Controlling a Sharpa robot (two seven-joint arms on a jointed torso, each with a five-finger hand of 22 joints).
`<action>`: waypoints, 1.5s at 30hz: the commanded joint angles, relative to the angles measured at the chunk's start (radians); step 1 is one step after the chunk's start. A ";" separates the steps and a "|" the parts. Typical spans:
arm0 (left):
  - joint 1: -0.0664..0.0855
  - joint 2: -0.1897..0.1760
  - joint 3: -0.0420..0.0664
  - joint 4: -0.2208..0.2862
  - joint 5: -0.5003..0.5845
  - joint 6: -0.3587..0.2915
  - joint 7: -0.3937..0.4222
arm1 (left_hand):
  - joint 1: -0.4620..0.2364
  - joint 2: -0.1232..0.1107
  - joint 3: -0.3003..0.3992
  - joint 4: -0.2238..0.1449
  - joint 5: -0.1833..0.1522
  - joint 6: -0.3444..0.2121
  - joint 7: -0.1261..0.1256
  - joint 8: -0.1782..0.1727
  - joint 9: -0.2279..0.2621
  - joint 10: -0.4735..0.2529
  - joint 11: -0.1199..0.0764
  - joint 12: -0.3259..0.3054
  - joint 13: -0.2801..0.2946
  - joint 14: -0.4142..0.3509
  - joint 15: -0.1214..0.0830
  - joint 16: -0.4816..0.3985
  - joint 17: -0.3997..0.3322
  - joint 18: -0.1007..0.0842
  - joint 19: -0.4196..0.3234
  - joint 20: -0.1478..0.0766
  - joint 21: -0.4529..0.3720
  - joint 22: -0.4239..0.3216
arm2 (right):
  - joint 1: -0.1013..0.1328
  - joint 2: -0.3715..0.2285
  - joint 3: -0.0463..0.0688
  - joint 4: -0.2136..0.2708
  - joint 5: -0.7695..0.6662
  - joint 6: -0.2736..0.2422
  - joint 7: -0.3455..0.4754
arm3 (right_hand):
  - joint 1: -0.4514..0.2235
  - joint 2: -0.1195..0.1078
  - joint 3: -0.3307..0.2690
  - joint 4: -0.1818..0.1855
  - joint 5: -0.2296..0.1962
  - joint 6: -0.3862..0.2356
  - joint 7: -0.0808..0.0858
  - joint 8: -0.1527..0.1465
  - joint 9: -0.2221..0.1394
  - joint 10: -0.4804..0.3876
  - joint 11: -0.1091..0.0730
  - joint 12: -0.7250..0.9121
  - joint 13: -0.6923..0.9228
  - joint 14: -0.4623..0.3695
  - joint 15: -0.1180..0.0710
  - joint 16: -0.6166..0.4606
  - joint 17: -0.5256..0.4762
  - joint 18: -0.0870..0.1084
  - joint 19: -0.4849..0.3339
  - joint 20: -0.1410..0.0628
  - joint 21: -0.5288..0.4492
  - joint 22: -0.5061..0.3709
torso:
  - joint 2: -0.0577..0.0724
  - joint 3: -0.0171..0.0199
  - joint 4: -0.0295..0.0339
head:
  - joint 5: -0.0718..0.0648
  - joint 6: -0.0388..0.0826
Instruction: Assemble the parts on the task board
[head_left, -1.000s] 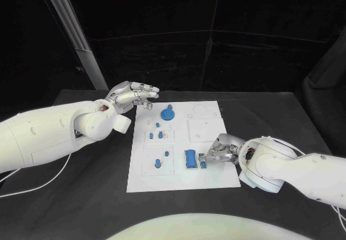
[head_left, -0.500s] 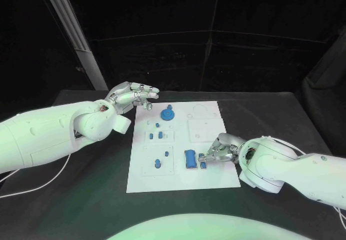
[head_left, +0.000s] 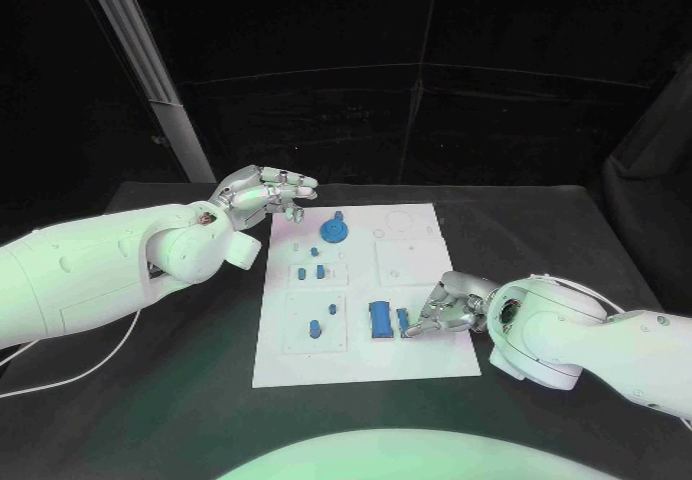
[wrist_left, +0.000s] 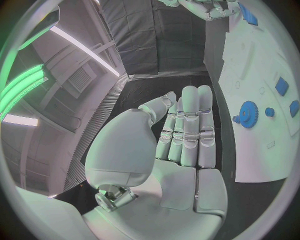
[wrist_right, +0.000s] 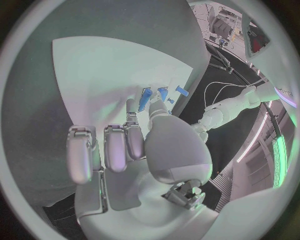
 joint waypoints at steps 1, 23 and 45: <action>0.001 0.000 0.001 0.001 0.003 0.012 0.002 | -0.003 0.006 -0.006 -0.002 -0.003 -0.002 0.002 -0.006 -0.002 -0.007 -0.001 0.004 0.001 -0.009 -0.001 -0.006 -0.001 0.012 -0.005 0.005 -0.006 -0.002 | 0.001 0.002 0.000 -0.003 -0.007 0.034 0.011 | 0.006 0.002 -0.002 -0.005 -0.007 0.001 0.004 0.000 0.001 0.007 0.005 -0.004 0.070 0.061 0.001 -0.002 0.047 -0.015 0.106 0.001 0.004 0.263 | 0.001 -0.0003 0.0015 | -0.002 0.002; 0.001 0.000 0.001 0.003 0.003 0.014 0.002 | -0.003 0.007 -0.006 -0.003 -0.003 -0.002 0.002 -0.006 -0.002 -0.008 0.000 0.005 0.001 -0.012 0.000 -0.008 -0.003 0.012 -0.006 0.006 -0.008 -0.003 | 0.001 0.048 0.000 -0.056 -0.034 0.055 -0.011 | 0.039 0.023 0.005 -0.024 0.004 0.009 0.002 0.001 0.004 0.007 0.003 -0.004 0.070 0.061 -0.001 -0.002 0.049 -0.015 0.106 0.000 0.004 0.263 | 0.000 -0.0003 0.0004 | 0.000 -0.002; 0.001 0.013 0.000 -0.019 0.024 0.009 0.033 | -0.020 0.007 -0.015 0.002 -0.007 -0.004 -0.003 -0.009 -0.002 -0.016 0.001 0.006 -0.003 -0.063 0.007 -0.059 -0.027 0.012 -0.039 0.011 -0.047 -0.026 | 0.039 -0.007 0.002 -0.180 0.713 -0.146 0.730 | 0.158 0.084 -0.001 -0.134 0.078 -0.108 0.056 -0.005 -0.035 -0.391 0.064 -0.821 -0.551 -0.238 0.059 -0.728 -0.672 0.161 -0.392 0.051 -0.844 -0.451 | -0.030 -0.0108 0.0055 | -0.025 0.042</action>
